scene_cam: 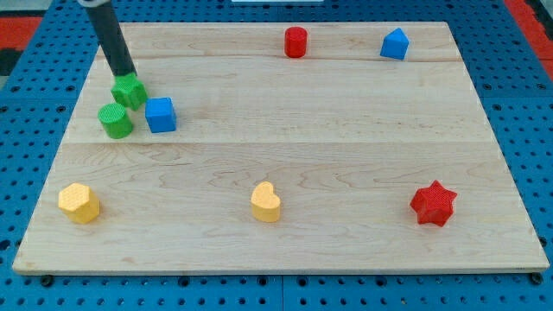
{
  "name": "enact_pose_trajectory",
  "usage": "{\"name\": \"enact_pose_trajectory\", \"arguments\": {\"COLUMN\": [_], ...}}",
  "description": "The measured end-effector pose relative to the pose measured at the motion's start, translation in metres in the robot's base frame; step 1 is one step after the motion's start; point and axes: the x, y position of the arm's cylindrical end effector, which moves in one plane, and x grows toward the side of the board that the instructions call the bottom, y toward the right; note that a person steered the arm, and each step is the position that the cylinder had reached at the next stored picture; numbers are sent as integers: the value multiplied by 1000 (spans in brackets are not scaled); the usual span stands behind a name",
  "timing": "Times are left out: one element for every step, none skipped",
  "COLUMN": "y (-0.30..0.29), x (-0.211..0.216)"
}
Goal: Move the red circle towards blue cube
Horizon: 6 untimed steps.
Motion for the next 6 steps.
{"name": "enact_pose_trajectory", "arguments": {"y": [-1,48,141,209,288,332], "x": [4,-16,-17,-13,-42,-98]}}
